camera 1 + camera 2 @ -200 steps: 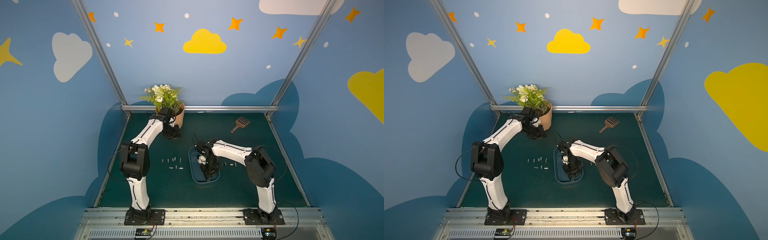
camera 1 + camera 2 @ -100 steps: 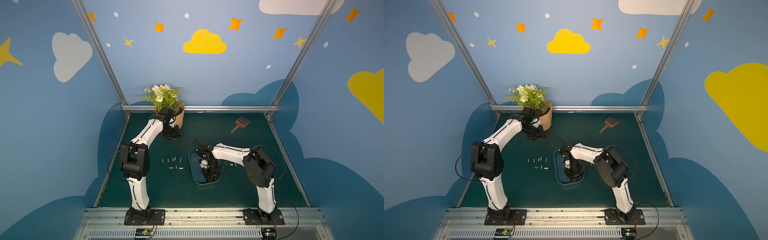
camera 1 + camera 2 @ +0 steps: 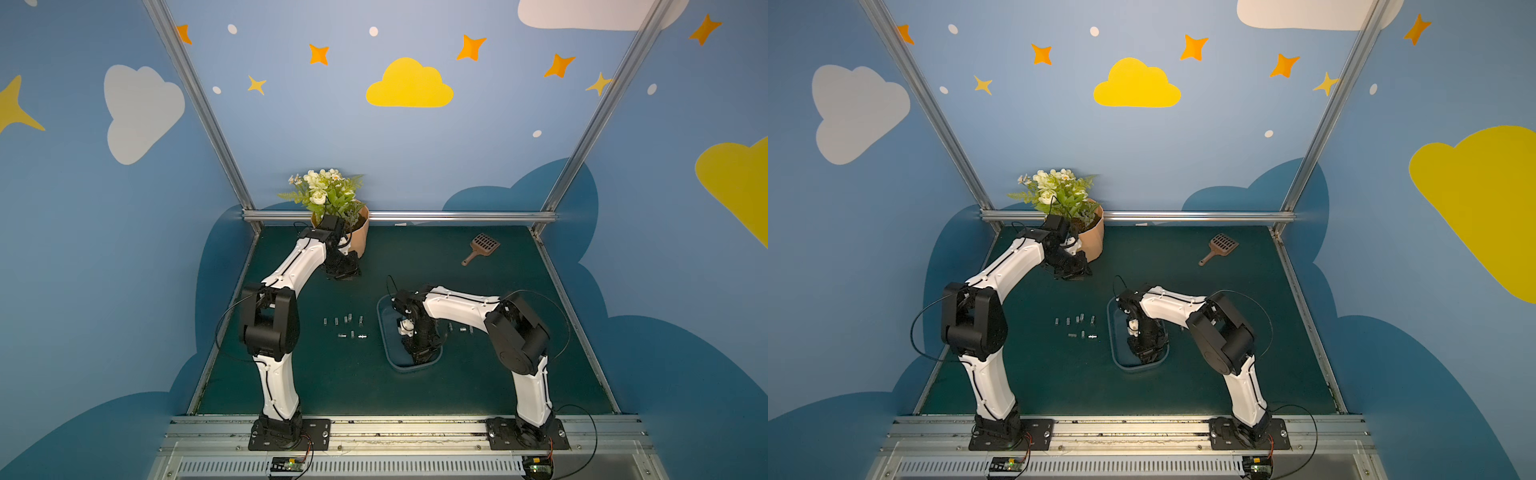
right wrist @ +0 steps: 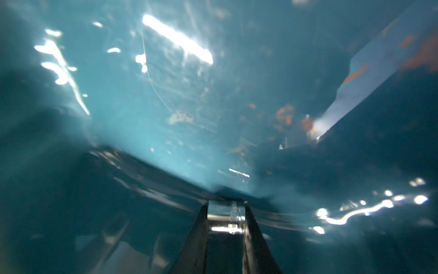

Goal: Take out the socket from the storage box
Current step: Pick up the socket head from the storage box.

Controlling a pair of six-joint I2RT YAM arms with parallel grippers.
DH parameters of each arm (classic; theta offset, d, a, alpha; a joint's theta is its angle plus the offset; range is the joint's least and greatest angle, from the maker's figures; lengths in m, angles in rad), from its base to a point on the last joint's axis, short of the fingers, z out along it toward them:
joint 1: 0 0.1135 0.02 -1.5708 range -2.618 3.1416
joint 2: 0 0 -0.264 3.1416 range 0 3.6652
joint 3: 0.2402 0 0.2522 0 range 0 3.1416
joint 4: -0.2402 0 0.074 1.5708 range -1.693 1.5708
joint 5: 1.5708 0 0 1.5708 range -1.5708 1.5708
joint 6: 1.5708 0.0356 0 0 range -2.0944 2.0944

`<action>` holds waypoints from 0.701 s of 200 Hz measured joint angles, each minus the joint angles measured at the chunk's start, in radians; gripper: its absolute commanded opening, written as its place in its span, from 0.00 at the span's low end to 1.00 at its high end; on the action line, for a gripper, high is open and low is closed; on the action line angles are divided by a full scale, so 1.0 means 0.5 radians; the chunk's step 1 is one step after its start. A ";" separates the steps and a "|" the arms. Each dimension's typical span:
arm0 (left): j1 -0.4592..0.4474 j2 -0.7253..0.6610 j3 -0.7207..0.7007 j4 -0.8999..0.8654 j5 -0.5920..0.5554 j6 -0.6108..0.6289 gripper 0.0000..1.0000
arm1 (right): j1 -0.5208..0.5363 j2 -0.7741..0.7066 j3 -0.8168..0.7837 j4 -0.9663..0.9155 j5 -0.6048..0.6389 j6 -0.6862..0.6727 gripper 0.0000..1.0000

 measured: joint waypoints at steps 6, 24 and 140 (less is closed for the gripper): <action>0.000 0.000 0.000 0.000 0.000 0.000 0.34 | -0.001 0.003 0.008 0.006 0.001 0.000 0.19; 0.000 0.000 0.000 0.000 0.000 0.000 0.35 | -0.011 0.005 0.032 0.026 0.008 -0.001 0.19; 0.000 0.000 0.001 0.000 0.000 -0.002 0.35 | -0.176 0.004 0.279 0.028 0.082 -0.018 0.18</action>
